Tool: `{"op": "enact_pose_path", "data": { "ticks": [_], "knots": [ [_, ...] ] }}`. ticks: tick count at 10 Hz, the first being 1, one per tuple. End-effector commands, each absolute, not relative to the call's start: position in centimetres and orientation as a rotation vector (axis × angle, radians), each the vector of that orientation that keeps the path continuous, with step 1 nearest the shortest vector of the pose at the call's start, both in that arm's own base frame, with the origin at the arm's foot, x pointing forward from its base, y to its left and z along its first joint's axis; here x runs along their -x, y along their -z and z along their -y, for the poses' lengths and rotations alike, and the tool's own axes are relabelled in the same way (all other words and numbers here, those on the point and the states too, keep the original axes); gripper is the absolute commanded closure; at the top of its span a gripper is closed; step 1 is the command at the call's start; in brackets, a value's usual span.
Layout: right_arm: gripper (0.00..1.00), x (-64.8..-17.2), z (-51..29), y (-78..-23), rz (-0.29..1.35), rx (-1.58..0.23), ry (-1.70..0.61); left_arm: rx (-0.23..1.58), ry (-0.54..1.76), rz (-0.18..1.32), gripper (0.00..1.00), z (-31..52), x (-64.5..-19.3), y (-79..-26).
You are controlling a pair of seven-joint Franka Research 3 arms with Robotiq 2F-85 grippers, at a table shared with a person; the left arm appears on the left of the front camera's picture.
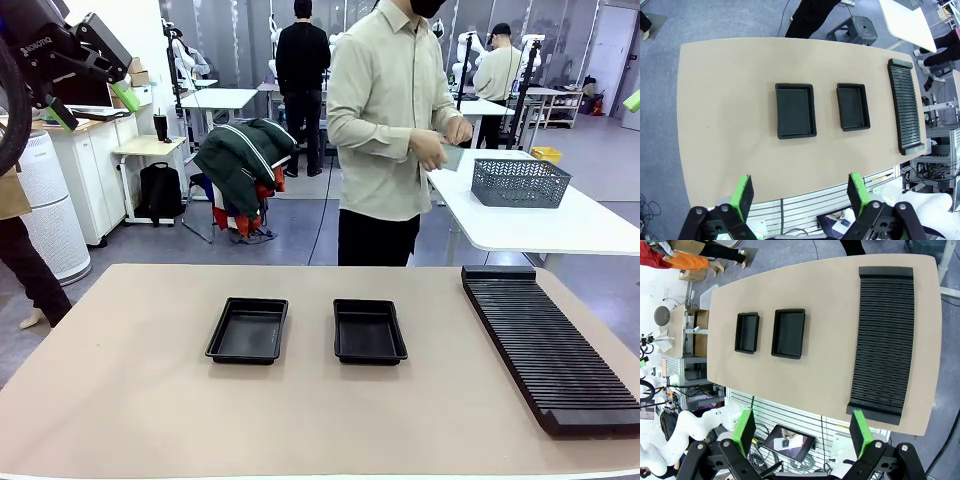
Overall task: Inspect and transfer BCBs to ESD trays.
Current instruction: Pick up the Blank PCB from the PCB Rack and place it in the left ESD tray.
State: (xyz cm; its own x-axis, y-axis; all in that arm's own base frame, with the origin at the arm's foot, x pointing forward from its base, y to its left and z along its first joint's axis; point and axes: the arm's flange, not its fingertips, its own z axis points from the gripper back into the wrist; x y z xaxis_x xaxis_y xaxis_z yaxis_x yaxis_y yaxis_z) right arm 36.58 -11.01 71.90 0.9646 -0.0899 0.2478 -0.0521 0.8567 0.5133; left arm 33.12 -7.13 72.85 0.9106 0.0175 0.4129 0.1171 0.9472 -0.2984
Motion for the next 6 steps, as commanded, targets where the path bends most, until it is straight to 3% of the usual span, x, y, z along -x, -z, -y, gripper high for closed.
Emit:
{"op": "enact_pose_path", "data": {
  "ticks": [1, 6],
  "knots": [
    [0.0, -36.68, 10.98, -71.95, 0.273, -0.547, 0.014, 0.325, 0.051, 0.425, 0.0, 7.09, -33.12, -72.86],
    [0.0, -36.68, 10.98, -71.95, 0.273, -0.547, 0.014, 0.325, 0.051, 0.425, 0.0, 7.09, -33.12, -72.86]
  ]
}}
